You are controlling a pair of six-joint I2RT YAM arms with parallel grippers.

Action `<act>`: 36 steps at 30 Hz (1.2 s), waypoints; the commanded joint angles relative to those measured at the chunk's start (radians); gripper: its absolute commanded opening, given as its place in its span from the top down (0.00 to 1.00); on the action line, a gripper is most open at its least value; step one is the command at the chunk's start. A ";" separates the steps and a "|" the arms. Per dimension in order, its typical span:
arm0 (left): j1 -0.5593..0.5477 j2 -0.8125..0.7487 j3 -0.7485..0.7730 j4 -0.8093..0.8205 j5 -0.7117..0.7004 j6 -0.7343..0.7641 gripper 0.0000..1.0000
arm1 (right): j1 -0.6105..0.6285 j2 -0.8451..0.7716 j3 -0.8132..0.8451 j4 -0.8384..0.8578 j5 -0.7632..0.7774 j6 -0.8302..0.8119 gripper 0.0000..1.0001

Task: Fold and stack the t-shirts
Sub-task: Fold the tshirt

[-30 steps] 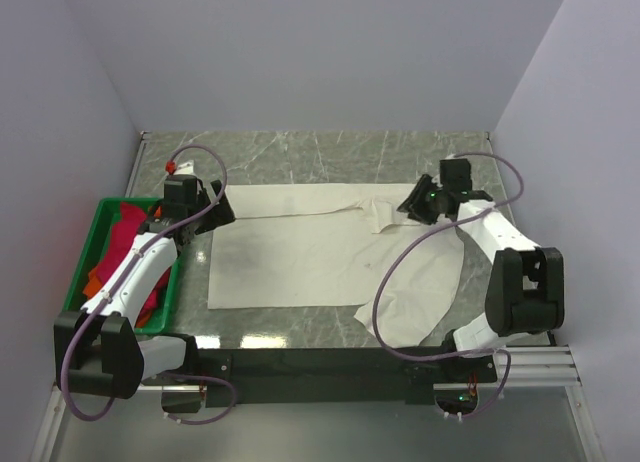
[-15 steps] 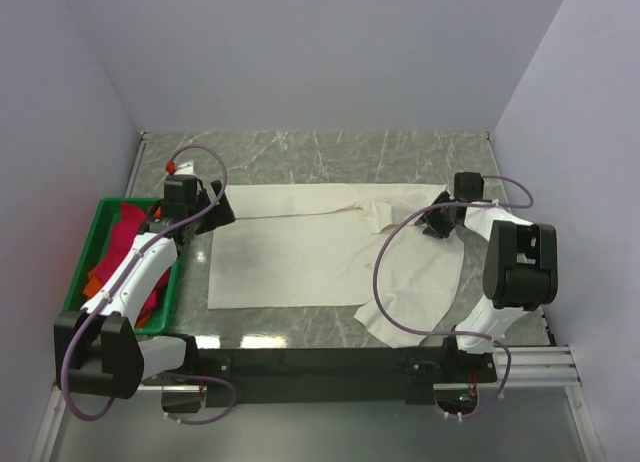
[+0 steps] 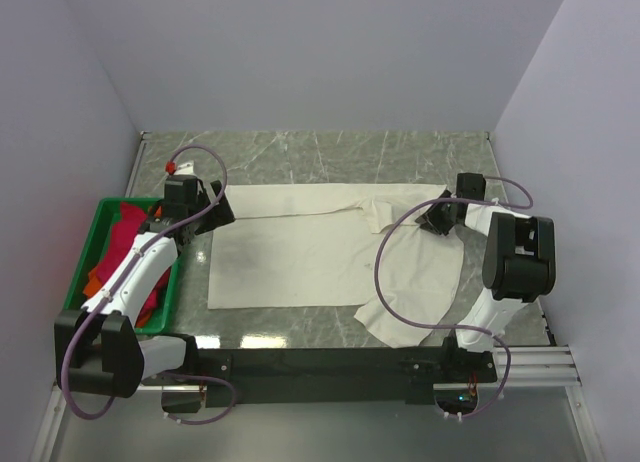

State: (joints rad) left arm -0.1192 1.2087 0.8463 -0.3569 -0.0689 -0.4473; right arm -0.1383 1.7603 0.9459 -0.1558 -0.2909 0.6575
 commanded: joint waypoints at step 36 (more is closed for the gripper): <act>-0.002 0.015 0.005 0.013 -0.017 0.010 0.03 | 0.002 0.019 0.120 -0.085 0.006 -0.053 0.76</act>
State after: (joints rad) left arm -0.1192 1.2240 0.8463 -0.3580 -0.0765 -0.4473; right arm -0.1383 1.7702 1.0233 -0.2379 -0.3004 0.6197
